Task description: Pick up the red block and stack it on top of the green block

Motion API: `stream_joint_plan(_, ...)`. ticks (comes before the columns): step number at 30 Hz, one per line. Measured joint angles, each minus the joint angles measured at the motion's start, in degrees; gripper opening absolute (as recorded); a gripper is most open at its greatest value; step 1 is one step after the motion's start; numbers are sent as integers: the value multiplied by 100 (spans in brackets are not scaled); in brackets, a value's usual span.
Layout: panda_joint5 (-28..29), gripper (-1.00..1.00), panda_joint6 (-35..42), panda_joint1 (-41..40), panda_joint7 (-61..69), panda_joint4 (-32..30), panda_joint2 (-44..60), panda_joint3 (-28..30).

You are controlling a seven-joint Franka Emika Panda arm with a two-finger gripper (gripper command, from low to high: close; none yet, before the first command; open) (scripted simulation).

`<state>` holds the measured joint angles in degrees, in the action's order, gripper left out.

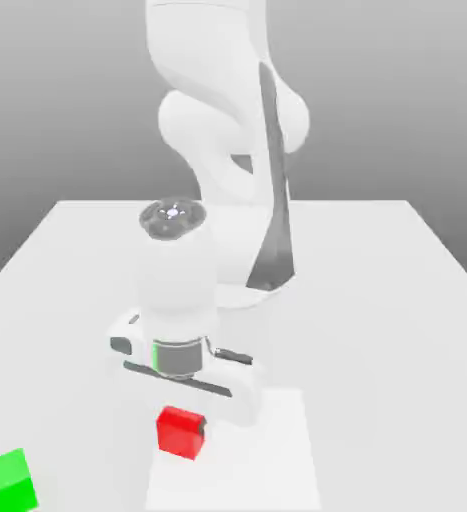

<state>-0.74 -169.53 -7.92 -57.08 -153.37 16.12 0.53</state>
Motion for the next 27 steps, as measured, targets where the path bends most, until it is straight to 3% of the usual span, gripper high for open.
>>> stream_joint_plan(7,47,-100,987,-15,-39,-136,-1122,28)
stream_joint_plan(19,-345,-100,2399,-971,-198,2174,-198,833)
stream_joint_plan(23,-555,-100,2017,-1159,-100,2471,491,817)
stream_joint_plan(24,-604,100,1862,-1192,-68,2489,666,782)
stream_joint_plan(27,-604,100,1862,-1192,-68,2489,666,782)
